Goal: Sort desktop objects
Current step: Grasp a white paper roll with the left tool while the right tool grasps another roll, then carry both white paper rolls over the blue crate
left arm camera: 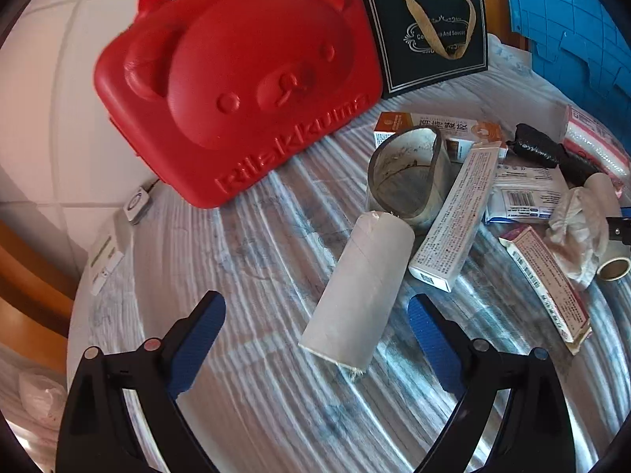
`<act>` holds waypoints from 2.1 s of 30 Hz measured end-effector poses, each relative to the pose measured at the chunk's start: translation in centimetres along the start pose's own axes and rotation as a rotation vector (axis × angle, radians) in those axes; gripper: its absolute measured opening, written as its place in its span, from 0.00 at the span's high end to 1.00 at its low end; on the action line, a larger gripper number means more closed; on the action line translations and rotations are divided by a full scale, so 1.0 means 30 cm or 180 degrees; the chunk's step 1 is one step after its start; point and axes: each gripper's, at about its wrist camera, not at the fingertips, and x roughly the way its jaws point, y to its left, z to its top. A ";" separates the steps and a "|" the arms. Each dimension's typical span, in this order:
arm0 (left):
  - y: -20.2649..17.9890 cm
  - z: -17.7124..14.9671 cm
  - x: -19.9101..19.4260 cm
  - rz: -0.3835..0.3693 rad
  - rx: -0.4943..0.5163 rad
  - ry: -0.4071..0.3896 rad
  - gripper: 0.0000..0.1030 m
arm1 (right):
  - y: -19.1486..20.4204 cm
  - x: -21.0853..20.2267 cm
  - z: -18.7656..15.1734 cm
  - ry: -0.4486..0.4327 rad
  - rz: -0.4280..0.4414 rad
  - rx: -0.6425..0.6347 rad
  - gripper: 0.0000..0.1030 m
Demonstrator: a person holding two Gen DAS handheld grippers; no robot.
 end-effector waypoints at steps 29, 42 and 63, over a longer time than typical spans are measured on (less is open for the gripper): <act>-0.059 -0.154 -0.071 -0.0592 -0.0483 0.0115 0.56 | 0.029 -0.091 -0.126 0.0036 0.0195 -0.0620 0.55; -0.117 -0.227 -0.038 -0.0540 -0.0395 0.0440 0.56 | 0.000 -0.072 -0.179 0.0283 0.0123 -0.0718 0.57; -0.179 -0.083 -0.350 -0.0453 -0.0168 -0.0152 0.57 | 0.051 -0.254 -0.164 -0.0338 0.0016 -0.1149 0.57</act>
